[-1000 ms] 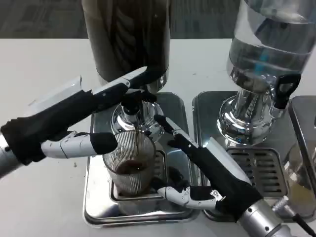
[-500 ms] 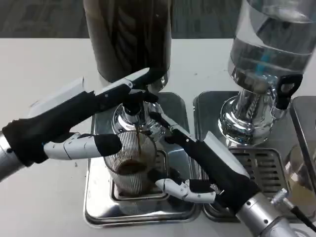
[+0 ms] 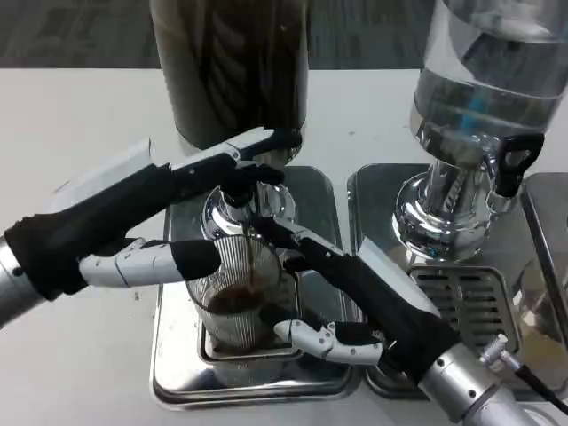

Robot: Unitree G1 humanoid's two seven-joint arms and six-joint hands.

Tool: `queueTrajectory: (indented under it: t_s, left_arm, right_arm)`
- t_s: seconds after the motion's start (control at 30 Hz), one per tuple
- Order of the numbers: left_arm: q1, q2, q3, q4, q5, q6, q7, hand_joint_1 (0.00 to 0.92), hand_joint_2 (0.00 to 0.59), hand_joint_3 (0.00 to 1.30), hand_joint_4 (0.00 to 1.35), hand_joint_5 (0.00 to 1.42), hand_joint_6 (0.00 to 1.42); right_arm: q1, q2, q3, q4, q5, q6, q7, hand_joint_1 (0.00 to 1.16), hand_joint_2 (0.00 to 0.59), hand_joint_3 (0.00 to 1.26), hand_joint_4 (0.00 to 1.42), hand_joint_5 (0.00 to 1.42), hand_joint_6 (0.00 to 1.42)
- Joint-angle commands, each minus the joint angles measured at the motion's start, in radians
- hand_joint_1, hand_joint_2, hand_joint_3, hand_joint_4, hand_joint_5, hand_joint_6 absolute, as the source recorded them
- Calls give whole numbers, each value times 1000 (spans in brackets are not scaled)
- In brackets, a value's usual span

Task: Grasp the cup under the faucet to collect the drink, then remove the cup.

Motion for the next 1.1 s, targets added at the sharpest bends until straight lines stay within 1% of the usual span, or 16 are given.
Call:
queueTrajectory:
  t_s: [0.03,0.13,0.43,0.47,0.5,0.57,0.67,0.7,0.83,0.9,1.1]
  left_arm:
    - [28,19,-24,-16,28,10,-34,0,54,113,0,229,153]
    - [28,20,-23,-16,27,10,-34,0,54,119,1,230,152]
    - [26,21,-21,-14,30,9,-32,0,63,140,2,233,152]
    - [26,21,-21,-13,30,9,-32,0,63,141,2,234,152]
    - [26,21,-21,-12,30,9,-31,0,64,141,2,234,152]
    - [27,21,-20,-11,30,8,-31,0,64,139,0,234,152]
    - [28,19,-21,-12,33,8,-29,0,64,140,1,235,153]
    - [27,18,-21,-14,34,8,-27,0,64,141,1,235,153]
    - [29,16,-19,-11,36,5,-21,0,65,155,2,243,157]
    - [31,14,-15,-10,42,5,-12,0,66,171,25,263,173]
    - [41,12,25,2,46,8,40,0,67,215,94,285,201]
  right_arm:
    - [-18,3,-1,13,11,6,4,648,287,118,109,111,193]
    - [-30,3,1,25,13,4,9,655,278,118,109,99,181]
    - [-78,0,7,69,14,5,29,665,275,102,80,67,160]
    - [-83,0,10,73,14,4,34,683,282,97,77,62,147]
    - [-86,-2,11,76,15,2,37,713,301,96,77,62,145]
    - [-90,-1,13,80,15,2,41,728,306,96,77,61,144]
    - [-93,-1,9,87,18,1,42,664,281,86,64,50,132]
    - [-95,-2,9,88,15,-1,40,659,278,86,64,50,129]
    - [-97,-2,9,91,17,-3,41,679,272,86,64,38,129]
    - [-97,-4,6,92,22,-5,43,677,272,86,64,38,129]
    - [-93,-7,1,94,29,-3,46,657,266,85,54,39,138]
